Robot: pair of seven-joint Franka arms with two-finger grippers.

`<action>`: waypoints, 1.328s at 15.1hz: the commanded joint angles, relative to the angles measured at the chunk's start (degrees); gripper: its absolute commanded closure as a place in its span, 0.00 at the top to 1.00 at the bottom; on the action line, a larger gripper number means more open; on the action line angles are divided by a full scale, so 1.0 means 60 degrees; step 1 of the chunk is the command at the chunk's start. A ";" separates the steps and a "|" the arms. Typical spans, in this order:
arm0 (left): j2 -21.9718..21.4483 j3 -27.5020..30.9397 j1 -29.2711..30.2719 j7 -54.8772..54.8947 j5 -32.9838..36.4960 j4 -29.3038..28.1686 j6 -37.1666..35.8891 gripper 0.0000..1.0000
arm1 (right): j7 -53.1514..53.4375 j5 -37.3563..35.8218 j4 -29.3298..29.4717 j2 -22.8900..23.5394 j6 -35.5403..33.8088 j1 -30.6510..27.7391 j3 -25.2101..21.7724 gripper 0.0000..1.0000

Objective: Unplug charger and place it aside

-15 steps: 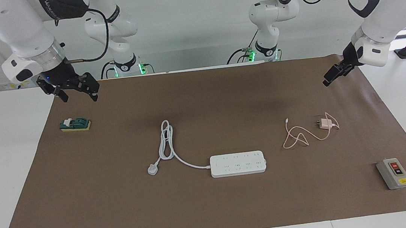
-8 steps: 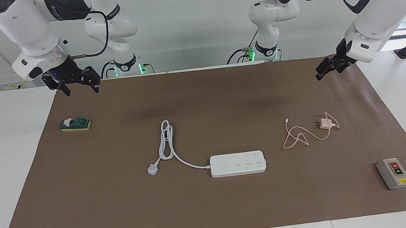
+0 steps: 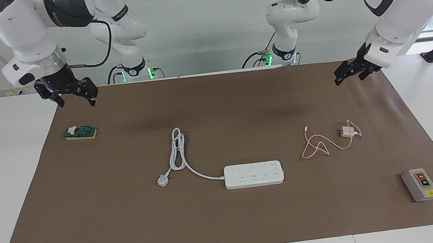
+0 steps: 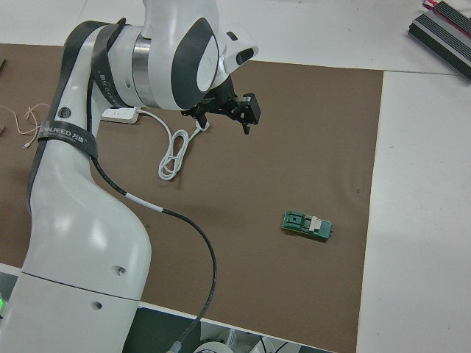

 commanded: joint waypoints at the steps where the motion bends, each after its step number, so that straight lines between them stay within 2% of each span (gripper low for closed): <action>1: -0.0065 0.0042 -0.0074 0.0231 0.0189 0.0118 -0.0007 1.00 | 0.0126 -0.0142 -0.0352 -0.0259 0.0240 -0.0044 0.0097 1.00; 10: -0.0534 -0.0616 0.0043 0.0598 0.0759 -0.0043 0.0007 1.00 | -0.0590 0.0151 -0.0220 -0.0215 0.0138 0.0000 0.0156 1.00; 13: -0.0563 -0.0647 0.0102 0.0583 0.0731 0.0030 0.0183 1.00 | -0.0680 0.0223 -0.0235 -0.0229 0.0050 0.0044 0.0171 1.00; 15: -0.0520 -0.0647 0.0175 0.0554 0.0716 0.0044 0.0284 1.00 | -0.0709 0.0734 -0.0235 -0.0259 -0.0111 0.0044 0.0156 1.00; 20: -0.0476 -0.0647 0.0160 0.0510 0.0687 0.0030 0.0402 1.00 | -0.0680 0.0781 -0.0250 -0.0259 -0.0053 0.0088 0.0185 1.00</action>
